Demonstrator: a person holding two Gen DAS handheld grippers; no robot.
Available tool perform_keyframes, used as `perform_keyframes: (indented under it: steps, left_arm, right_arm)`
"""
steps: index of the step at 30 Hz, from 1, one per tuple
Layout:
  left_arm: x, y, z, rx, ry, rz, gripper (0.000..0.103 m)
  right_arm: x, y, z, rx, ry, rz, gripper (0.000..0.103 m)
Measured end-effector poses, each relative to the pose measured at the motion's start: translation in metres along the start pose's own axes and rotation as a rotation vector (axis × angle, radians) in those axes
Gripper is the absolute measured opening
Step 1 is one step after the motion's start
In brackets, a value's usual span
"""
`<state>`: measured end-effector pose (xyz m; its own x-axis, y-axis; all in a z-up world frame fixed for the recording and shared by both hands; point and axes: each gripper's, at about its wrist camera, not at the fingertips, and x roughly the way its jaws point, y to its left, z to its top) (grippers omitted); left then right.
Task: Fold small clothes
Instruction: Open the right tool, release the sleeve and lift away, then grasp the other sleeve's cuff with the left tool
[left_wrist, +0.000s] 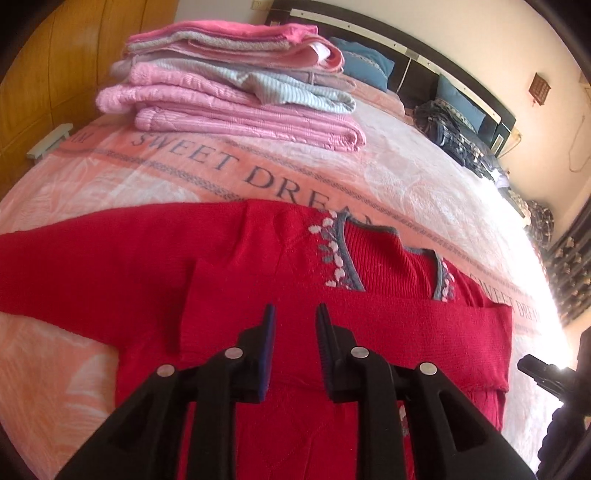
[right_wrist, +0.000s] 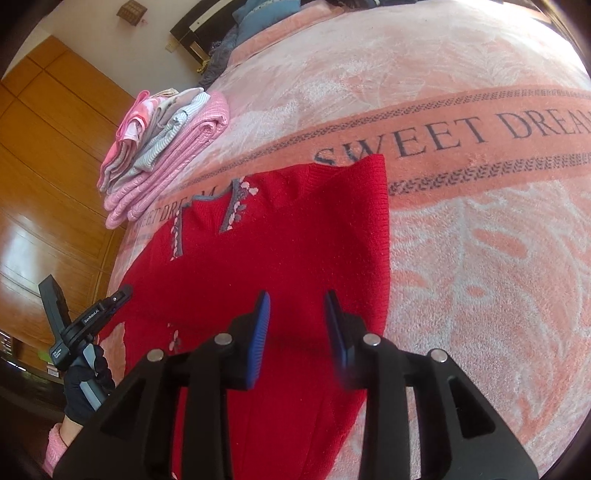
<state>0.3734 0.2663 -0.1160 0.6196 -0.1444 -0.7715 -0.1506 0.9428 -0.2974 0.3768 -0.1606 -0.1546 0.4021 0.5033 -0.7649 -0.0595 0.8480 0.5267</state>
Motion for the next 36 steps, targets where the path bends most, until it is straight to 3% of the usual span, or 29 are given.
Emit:
perform_keyframes:
  steps: [3, 7, 9, 14, 17, 18, 19, 26, 30, 36]
  left_arm:
    - [0.019, 0.005, -0.012, -0.004, 0.053, 0.022, 0.022]
    - [0.024, 0.003, -0.017, 0.055, 0.044, 0.028, 0.022]
    - [0.024, 0.007, -0.016, 0.035, 0.046, 0.014, 0.023]
    - [0.012, 0.017, -0.012, 0.008, 0.027, -0.006, 0.023]
    - [-0.002, 0.030, -0.004, 0.016, -0.014, 0.026, 0.034]
    - [-0.006, 0.039, -0.002, -0.003, -0.022, 0.036, 0.042]
    - [-0.009, 0.049, -0.001, -0.026, -0.021, 0.042, 0.043]
    - [-0.035, 0.129, -0.008, -0.143, 0.033, 0.063, 0.043]
    - [-0.063, 0.180, -0.015, -0.204, 0.012, 0.085, 0.043]
    - [-0.097, 0.271, -0.023, -0.384, -0.034, 0.140, 0.044]
  right_arm:
    - [0.017, -0.014, -0.008, 0.025, 0.050, -0.051, 0.030]
    - [0.020, -0.028, -0.011, 0.061, 0.059, 0.005, 0.028]
    - [0.019, -0.031, -0.011, 0.079, 0.066, 0.018, 0.028]
    - [0.015, -0.017, -0.012, 0.043, 0.039, -0.048, 0.029]
    - [0.010, -0.002, -0.008, 0.002, 0.002, -0.063, 0.039]
    - [0.009, 0.003, -0.006, -0.005, -0.008, -0.061, 0.040]
    - [0.010, 0.007, -0.005, -0.007, -0.009, -0.053, 0.041]
    - [0.037, 0.045, -0.008, -0.046, 0.059, -0.006, 0.045]
    - [0.053, 0.075, -0.016, -0.105, 0.084, -0.015, 0.051]
    - [0.060, 0.130, -0.022, -0.156, 0.116, 0.075, 0.051]
